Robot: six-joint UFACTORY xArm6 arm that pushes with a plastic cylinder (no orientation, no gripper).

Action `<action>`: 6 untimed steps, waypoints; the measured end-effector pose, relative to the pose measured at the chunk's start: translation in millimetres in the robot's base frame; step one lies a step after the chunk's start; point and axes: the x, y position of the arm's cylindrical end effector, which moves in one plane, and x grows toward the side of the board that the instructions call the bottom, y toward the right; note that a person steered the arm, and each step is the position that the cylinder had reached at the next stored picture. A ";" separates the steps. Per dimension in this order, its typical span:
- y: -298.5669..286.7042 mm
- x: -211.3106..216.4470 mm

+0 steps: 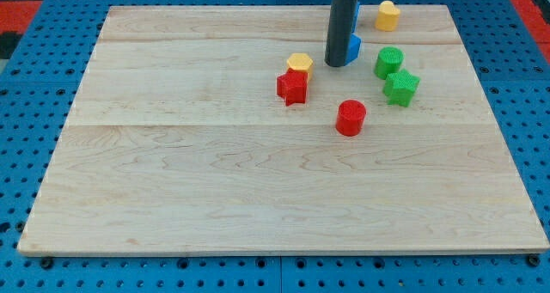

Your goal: Separate the yellow hexagon from the red star

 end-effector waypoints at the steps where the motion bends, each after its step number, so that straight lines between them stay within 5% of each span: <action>1: 5.5 -8.0; 3: 43.3 -28.8; 6: -43.0 64.5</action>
